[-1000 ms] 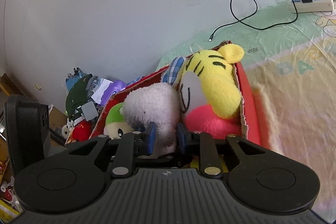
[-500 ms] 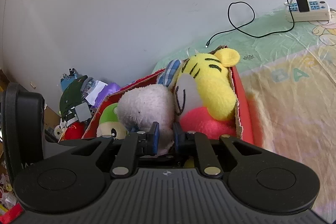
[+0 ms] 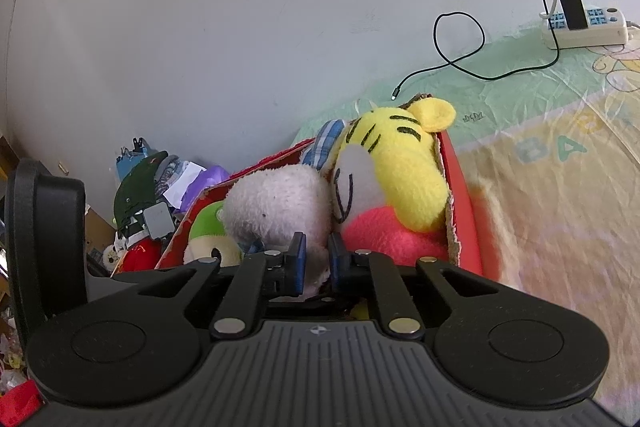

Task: Organize objects
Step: 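Lower the white bunny with both grippers into the box between green plush and tiger, then open both grippers to release the white bunny and lift away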

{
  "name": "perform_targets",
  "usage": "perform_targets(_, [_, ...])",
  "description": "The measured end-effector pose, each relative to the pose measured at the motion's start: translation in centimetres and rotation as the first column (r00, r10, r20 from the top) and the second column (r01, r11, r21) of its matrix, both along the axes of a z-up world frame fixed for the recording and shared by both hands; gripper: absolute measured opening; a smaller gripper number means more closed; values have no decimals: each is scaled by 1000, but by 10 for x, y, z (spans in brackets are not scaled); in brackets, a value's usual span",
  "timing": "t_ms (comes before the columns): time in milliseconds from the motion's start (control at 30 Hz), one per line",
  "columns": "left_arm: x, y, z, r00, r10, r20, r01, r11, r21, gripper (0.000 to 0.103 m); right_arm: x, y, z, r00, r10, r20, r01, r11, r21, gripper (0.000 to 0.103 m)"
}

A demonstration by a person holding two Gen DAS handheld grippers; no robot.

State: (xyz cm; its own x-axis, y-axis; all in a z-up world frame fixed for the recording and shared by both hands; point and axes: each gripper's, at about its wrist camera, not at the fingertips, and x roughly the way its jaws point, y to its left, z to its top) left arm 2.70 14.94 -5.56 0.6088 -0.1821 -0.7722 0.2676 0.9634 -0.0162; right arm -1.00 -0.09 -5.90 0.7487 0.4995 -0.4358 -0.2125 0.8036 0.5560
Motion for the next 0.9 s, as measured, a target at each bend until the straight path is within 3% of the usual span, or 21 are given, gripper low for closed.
perform_targets(467, [-4, -2, 1, 998, 60, 9, -60, 998, 19, 90, 1, -3, 0, 999, 36, 1, -36, 999, 20, 10])
perform_targets(900, [-16, -2, 5, 983, 186, 1, -186, 982, 28, 90, 1, -13, 4, 995, 97, -35, -95, 993, 64, 12])
